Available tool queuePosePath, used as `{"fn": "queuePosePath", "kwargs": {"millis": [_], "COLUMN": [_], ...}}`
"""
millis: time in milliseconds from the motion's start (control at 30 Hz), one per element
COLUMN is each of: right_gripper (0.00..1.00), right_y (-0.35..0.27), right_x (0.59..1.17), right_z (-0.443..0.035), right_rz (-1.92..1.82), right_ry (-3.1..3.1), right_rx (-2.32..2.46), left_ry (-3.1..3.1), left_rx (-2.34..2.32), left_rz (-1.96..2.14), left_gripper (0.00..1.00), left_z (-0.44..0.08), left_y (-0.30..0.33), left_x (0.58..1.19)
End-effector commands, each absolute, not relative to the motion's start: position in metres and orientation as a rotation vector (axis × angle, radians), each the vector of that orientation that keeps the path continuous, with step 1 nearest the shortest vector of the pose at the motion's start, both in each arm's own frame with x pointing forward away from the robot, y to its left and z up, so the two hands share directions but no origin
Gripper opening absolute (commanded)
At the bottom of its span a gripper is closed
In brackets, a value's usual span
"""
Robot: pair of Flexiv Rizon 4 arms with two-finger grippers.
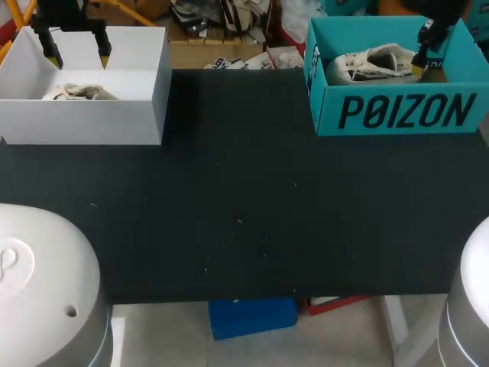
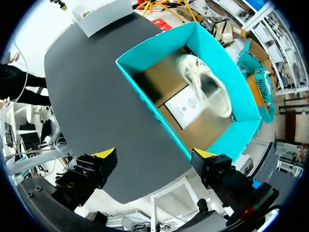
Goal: Take the shoe out of the shoebox, open the shoe tongue, remove and reinsert the insole, then place the shoe into the shoebox
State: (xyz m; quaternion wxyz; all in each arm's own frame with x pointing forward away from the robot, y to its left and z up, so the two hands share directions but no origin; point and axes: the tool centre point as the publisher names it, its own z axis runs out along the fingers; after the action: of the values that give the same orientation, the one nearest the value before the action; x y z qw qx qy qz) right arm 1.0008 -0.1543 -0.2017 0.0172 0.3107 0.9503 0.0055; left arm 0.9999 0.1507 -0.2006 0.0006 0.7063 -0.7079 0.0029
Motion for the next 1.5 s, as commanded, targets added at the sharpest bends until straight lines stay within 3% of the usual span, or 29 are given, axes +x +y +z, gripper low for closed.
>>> {"fn": "queuePosePath", "kwargs": {"millis": [33,700,733,833,933,1300,1400,1467,1500], "right_gripper": [1.00,1.00,0.92,0.81,1.00,1.00,0.93,0.77,0.76], "right_y": [-0.152,-0.136,-0.136,-0.137,-0.137,-0.132,-0.129,-0.128,-0.127], "right_x": [1.017,1.099,1.100,1.102,1.107,1.115,1.117,1.118,1.119], "right_z": [-0.205,-0.230,-0.233,-0.239,-0.245,-0.261,-0.265,-0.267,-0.269], "right_rz": [-0.051,-0.107,-0.105,-0.084,-0.061,-0.080,-0.086,-0.086,-0.087], "right_ry": [3.123,3.066,3.059,3.028,3.003,2.884,2.873,2.861,2.858], "right_rx": [0.285,0.027,0.037,0.044,0.043,0.063,0.068,0.075,0.080], "left_ry": [-2.222,-2.222,-2.222,-2.222,-2.222,-2.222,-2.222,-2.222,-2.222], "left_rx": [2.219,2.219,2.219,2.219,2.219,2.219,2.219,2.219,2.219], "left_rz": [0.005,0.005,0.005,0.005,0.005,0.005,0.005,0.005,0.005], "left_gripper": [1.00,1.00,1.00,1.00,1.00,1.00,1.00,1.00,1.00], "left_z": [-0.200,-0.200,-0.200,-0.200,-0.200,-0.200,-0.200,-0.200,-0.200], "left_y": [0.151,0.151,0.151,0.151,0.151,0.151,0.151,0.151,0.151], "left_x": [1.000,1.000,1.000,1.000,1.000,1.000,1.000,1.000,1.000]}}
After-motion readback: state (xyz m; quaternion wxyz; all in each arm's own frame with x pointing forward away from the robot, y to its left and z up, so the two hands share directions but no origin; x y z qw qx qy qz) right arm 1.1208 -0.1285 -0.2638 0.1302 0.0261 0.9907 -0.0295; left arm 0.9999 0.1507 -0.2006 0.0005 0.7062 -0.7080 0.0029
